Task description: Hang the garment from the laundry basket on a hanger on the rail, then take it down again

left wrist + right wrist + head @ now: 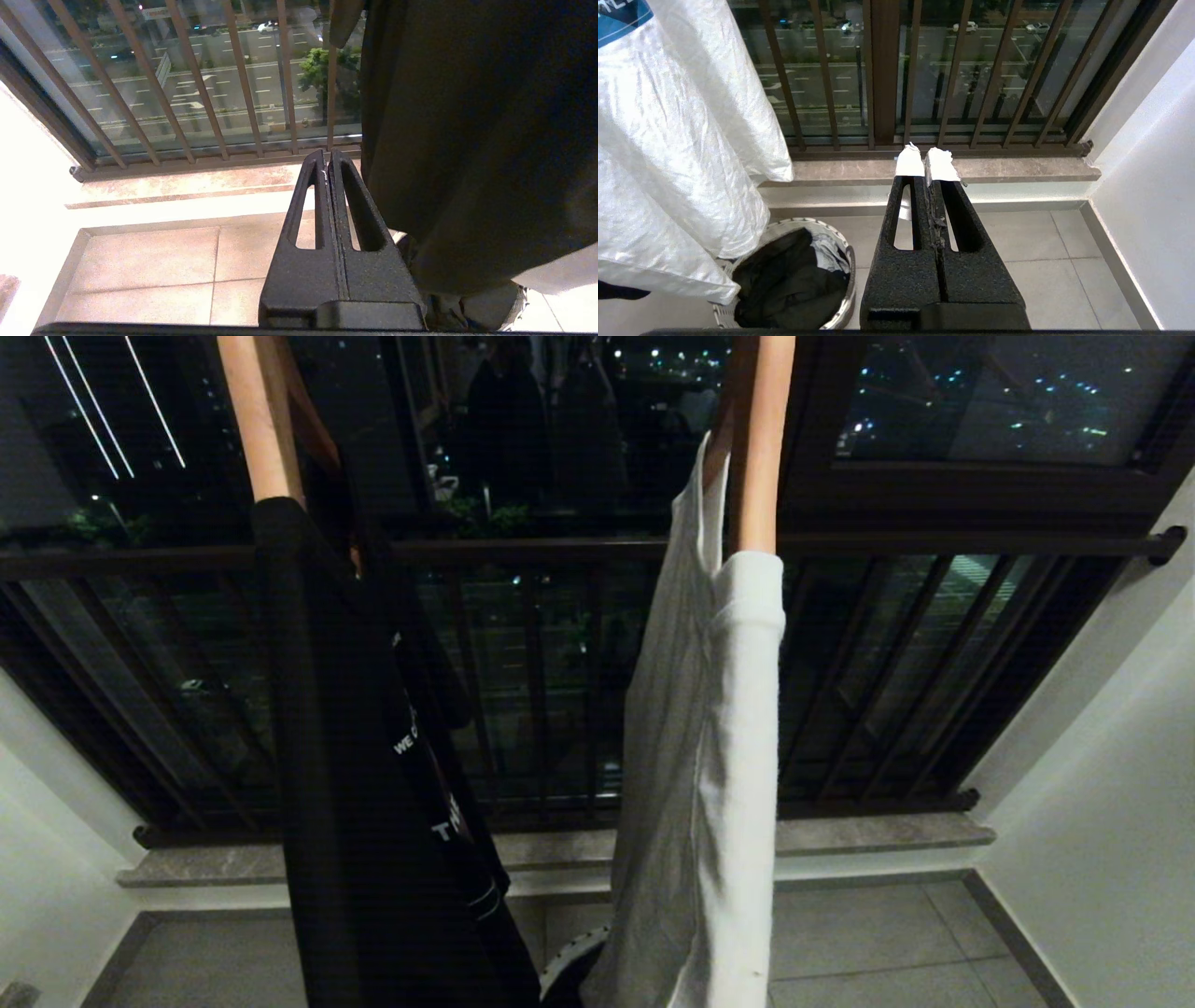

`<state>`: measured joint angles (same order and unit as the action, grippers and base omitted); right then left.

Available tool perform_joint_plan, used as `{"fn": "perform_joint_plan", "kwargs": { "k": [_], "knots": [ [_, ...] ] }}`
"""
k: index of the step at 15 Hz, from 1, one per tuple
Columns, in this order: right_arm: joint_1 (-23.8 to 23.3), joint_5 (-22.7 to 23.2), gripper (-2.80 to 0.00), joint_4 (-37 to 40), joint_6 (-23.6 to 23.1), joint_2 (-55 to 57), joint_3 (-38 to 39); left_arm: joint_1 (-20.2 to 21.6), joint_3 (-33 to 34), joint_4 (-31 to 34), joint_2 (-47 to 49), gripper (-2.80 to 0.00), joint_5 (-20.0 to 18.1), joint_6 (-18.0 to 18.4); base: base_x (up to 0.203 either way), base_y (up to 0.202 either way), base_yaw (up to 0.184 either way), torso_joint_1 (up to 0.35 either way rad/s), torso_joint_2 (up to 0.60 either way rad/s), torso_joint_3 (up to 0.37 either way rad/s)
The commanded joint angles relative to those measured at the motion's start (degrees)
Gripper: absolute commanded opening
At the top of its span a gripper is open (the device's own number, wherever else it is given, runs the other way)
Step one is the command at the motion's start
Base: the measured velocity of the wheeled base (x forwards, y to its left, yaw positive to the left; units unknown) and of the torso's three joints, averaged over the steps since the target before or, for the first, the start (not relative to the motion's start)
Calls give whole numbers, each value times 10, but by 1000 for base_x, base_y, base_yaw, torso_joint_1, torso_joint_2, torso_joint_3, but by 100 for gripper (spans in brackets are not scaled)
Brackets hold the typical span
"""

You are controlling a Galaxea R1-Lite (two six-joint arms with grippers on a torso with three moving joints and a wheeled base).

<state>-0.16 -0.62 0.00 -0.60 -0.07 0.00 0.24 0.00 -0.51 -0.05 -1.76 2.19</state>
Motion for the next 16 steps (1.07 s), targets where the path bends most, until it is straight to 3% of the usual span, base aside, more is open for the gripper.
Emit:
{"fn": "perform_joint_plan", "kwargs": {
  "k": [1, 16],
  "knots": [
    [0, 0, -280, 0, 0, 0, 0, 0, 2, 0, 0, -280, 0, 0, 0, 0, 0, 0, 0, 0],
    [0, 0, -280, 0, -1, 0, 0, 0, 2, 0, 0, -280, 0, 0, 0, 0, 0, 0, 0, 0]
  ]
}}
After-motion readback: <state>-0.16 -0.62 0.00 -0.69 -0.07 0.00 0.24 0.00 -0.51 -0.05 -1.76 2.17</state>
